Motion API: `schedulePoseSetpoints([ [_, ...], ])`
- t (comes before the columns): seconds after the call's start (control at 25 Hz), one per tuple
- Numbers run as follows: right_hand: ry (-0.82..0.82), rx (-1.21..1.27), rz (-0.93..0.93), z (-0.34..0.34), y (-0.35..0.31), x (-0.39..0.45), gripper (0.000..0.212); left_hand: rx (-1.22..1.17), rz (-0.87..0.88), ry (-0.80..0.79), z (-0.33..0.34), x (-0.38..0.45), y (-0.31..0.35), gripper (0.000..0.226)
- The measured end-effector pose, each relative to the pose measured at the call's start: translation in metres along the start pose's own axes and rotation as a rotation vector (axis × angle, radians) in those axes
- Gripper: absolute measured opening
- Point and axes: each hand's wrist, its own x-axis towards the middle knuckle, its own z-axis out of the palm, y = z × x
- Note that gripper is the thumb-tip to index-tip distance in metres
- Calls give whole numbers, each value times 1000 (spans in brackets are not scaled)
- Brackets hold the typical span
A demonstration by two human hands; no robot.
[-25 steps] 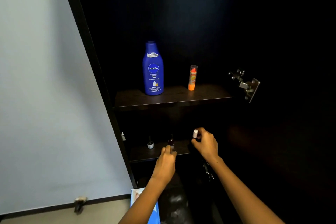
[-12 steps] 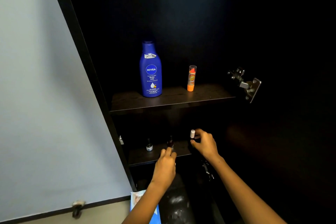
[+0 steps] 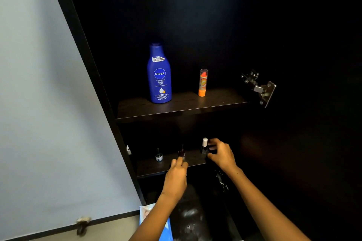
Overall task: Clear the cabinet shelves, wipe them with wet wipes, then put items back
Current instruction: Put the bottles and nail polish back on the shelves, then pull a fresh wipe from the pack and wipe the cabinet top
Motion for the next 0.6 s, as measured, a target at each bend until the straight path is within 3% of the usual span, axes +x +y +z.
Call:
schedulePoseSetpoints([
  [0.12, 25, 33, 23, 1, 4, -7, 53, 6, 13, -6, -1, -1, -1, 33],
  [0.32, 137, 33, 14, 7, 4, -35, 16, 34, 14, -69, -13, 6, 3, 31],
  [0.6, 45, 23, -91, 43, 2, -88, 7, -41, -107, 114, -11, -54, 7, 22],
])
